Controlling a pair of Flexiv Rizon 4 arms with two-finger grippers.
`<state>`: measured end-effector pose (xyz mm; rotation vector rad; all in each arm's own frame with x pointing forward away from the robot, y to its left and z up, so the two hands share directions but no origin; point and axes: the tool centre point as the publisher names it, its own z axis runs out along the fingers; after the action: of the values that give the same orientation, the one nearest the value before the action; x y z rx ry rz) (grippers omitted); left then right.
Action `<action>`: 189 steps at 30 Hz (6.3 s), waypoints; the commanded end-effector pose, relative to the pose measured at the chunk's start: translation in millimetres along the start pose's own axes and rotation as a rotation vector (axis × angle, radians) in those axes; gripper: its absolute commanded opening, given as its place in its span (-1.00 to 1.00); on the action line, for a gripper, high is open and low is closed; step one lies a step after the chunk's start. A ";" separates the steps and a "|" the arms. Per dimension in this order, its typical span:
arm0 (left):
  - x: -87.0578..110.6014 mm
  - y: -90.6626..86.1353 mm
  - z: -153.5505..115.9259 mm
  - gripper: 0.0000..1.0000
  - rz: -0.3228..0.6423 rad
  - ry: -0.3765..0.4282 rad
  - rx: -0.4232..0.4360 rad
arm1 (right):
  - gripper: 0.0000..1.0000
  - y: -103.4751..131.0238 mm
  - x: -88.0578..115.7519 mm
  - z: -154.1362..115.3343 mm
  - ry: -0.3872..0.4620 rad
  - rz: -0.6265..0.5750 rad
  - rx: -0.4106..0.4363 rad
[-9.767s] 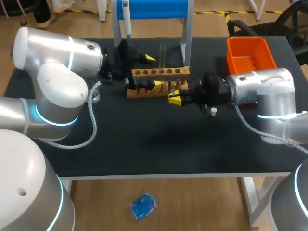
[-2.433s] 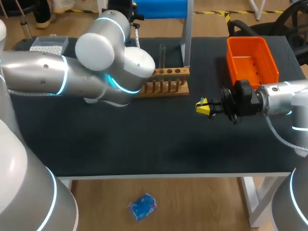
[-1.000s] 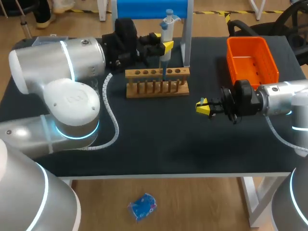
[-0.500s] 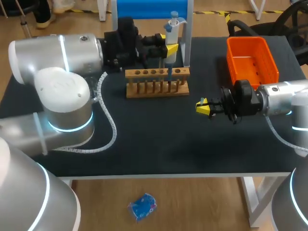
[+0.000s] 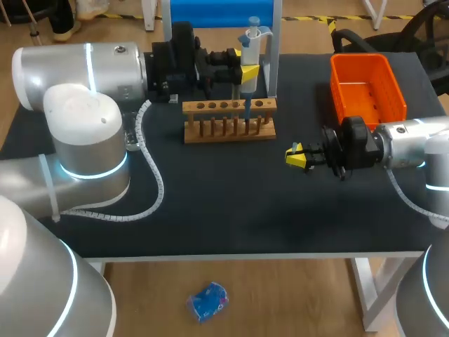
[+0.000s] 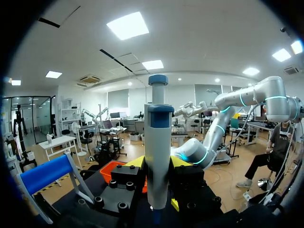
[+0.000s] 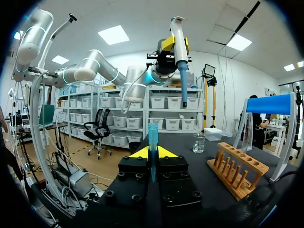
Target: Invert the test tube, pick up the pipette, mount the tip to pipette, aspirate from beaker and dispense into the tube, eject the tip, return the pipette, and cap with the stopper.
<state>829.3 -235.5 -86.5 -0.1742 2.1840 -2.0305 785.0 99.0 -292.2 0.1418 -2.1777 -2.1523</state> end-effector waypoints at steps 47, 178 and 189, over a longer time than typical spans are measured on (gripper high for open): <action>31.6 -2.7 14.8 -1.00 -0.056 0.001 -0.006 | -1.00 0.1 -15.8 55.8 -0.020 -0.018 0.017; 31.6 -2.7 14.8 -1.00 -0.056 0.001 -0.006 | -1.00 49.3 -38.1 67.8 -0.029 -0.009 0.034; 31.6 -2.7 14.8 -1.00 -0.056 0.001 -0.006 | -1.00 49.1 -39.1 66.5 -0.166 0.018 0.045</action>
<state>802.7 -256.2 -78.4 -0.2373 2.2106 -2.0503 822.2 169.9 -253.1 0.0035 -2.2732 -2.1531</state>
